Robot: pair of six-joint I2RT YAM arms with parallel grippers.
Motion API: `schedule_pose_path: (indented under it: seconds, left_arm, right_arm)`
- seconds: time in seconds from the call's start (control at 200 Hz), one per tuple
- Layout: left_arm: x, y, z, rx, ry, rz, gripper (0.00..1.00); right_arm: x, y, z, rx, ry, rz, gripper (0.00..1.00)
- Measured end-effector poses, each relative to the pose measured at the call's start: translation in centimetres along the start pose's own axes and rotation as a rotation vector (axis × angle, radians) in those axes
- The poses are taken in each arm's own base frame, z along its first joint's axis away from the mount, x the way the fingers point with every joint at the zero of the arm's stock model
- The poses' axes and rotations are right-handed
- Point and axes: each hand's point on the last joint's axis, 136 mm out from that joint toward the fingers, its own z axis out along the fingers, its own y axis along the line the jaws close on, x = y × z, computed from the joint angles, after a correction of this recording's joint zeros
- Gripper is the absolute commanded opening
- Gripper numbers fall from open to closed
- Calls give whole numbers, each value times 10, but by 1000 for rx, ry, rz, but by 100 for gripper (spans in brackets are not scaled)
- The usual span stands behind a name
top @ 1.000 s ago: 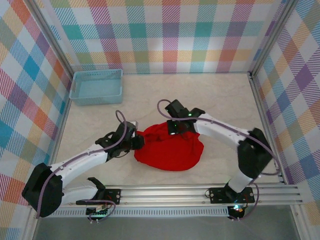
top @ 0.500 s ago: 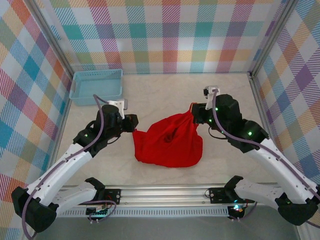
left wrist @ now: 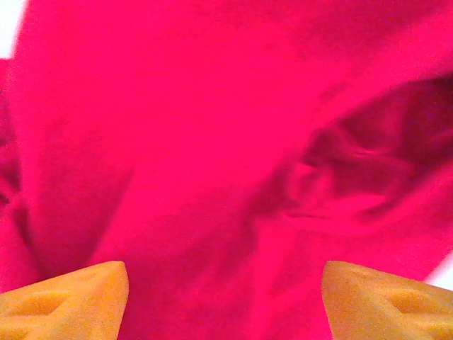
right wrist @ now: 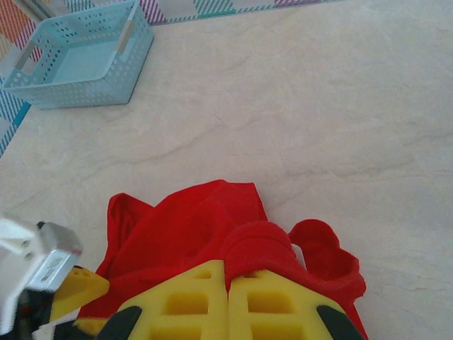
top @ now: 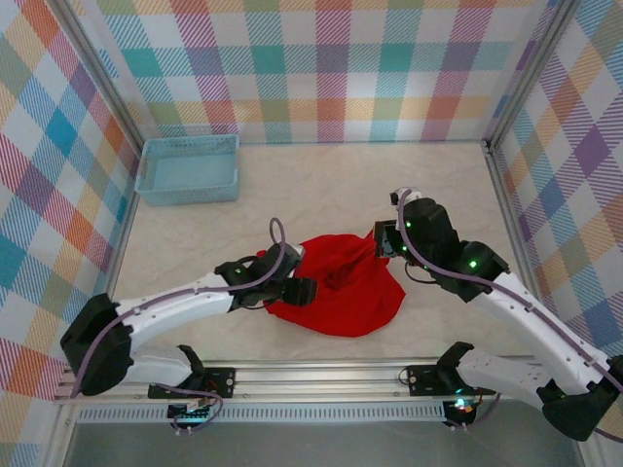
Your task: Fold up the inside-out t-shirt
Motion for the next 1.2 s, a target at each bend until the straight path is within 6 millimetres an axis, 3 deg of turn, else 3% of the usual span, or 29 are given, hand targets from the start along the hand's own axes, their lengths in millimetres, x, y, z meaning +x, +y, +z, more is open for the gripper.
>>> schedule_pose_path:
  seconds: [0.135, 0.27, 0.375, 0.59, 0.74, 0.805, 0.895, 0.95, 1.08, 1.2]
  left_arm:
    - [3, 34, 17, -195, -7, -22, 58]
    - [-2, 37, 19, -214, -34, -28, 59]
    - [-6, 35, 20, -207, -48, -31, 59]
    - [-6, 34, 18, -193, -65, -41, 62]
    - [-4, 37, 10, -182, -84, -55, 67]
    - [-4, 37, 3, -169, -103, -62, 69]
    - [-5, 41, -9, -150, -137, -82, 71]
    - [-5, 45, -16, -138, -157, -105, 73]
    - [-2, 67, -29, -133, -203, -191, 75]
    - [4, 88, -32, -146, -215, -261, 75]
  right_arm:
    - [-3, -6, -7, 20, -23, 2, 0]
    - [6, -22, 3, 80, -6, 6, 0]
    - [21, -45, 27, 157, 56, 19, 0]
    - [37, -99, 96, 286, 198, 80, 0]
    - [38, -120, 130, 339, 261, 79, 45]
    - [39, -118, 130, 333, 269, 55, 56]
    - [36, -106, 124, 303, 259, 11, 61]
    - [36, -92, 116, 276, 255, -33, 58]
    - [38, -38, 89, 139, 230, -131, 48]
    - [55, 0, 73, 13, 261, -156, 38]
